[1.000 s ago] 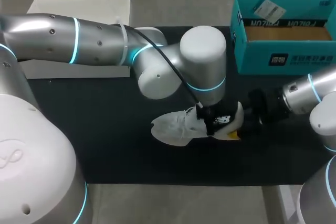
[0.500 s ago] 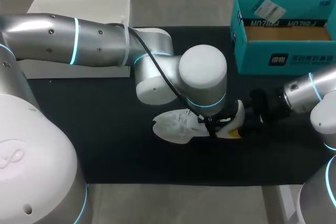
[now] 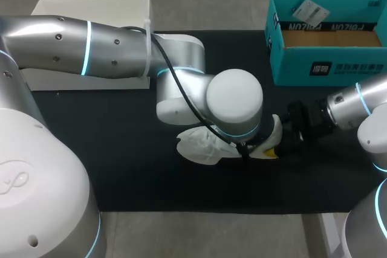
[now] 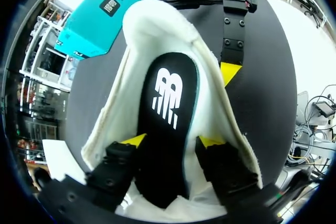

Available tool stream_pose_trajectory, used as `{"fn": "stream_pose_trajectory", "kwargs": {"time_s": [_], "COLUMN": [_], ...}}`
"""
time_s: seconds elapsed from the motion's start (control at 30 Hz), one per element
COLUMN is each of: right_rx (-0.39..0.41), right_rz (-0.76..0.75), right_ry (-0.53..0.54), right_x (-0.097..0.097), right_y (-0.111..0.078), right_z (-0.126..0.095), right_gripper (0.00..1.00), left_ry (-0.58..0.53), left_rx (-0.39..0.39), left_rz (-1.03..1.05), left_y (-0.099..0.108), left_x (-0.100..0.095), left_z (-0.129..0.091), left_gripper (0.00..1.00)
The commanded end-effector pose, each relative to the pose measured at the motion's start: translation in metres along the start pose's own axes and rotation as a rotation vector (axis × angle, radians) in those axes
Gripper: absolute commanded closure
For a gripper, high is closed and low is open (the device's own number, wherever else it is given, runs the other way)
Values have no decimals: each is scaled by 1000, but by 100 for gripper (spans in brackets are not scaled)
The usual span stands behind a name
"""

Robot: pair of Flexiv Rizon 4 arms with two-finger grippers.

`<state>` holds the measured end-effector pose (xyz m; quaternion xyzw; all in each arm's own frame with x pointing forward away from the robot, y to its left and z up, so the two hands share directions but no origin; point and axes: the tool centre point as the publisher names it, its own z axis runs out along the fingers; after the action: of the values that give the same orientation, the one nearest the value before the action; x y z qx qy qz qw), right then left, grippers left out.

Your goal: Take the shoe out of the shoebox, open the shoe tongue, remove and reinsert the insole, then place the shoe into the shoebox

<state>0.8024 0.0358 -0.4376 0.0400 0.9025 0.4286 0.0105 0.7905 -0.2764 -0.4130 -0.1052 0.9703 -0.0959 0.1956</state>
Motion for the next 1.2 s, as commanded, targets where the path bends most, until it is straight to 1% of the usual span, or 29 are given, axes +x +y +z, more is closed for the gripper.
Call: {"fn": "stream_pose_trajectory", "kwargs": {"time_s": [0.03, 0.13, 0.2, 0.27, 0.3, 0.37, 0.47, 0.53, 0.57, 0.6, 0.73, 0.77, 0.93, 1.1, 1.2], "right_rx": [2, 2, 2, 2, 2, 2, 2, 2, 2, 2, 2, 2, 2, 2, 2], "right_rz": [0, 0, 0, 0, 0, 0, 0, 0, 0, 0, 0, 0, 0, 0, 0], "right_ry": [0, 0, 0, 0, 0, 0, 0, 0, 0, 0, 0, 0, 0, 0, 0], "right_x": [7, 7, 7, 7, 7, 7, 7, 7, 7, 7, 7, 7, 7, 7, 7], "right_y": [1, 1, 1, 1, 1, 1, 1, 1, 1, 1, 1, 1, 1, 1, 1], "right_z": [7, 7, 7, 7, 7, 7, 7, 7, 7, 7, 7, 7, 7, 7, 7], "right_gripper": [100, 100, 100, 100, 100, 100, 100, 100, 100, 100, 100, 100, 100, 100, 100], "left_ry": [6, 26, 35, 36, 45, 64, 92, 113, 117, 129, 163, 170, 184, 191, 220], "left_rx": [-17, -36, -46, -50, -56, -78, -103, -117, -119, -121, -130, -124, -126, -104, -80], "left_rz": [-6, -17, -28, -25, -21, -13, -13, -12, -19, -25, -55, -65, -104, -133, -163], "left_y": [-10, -10, -10, -10, -10, -8, -5, -3, -2, 0, 6, 8, 14, 15, 12], "left_x": [-1, -1, -1, -2, -2, -1, 0, 1, 1, 1, 0, 0, -3, -4, -5], "left_z": [56, 61, 63, 66, 67, 70, 75, 77, 77, 78, 72, 67, 57, 44, 35], "left_gripper": [53, 63, 64, 61, 61, 62, 69, 77, 85, 100, 100, 100, 100, 100, 100]}}
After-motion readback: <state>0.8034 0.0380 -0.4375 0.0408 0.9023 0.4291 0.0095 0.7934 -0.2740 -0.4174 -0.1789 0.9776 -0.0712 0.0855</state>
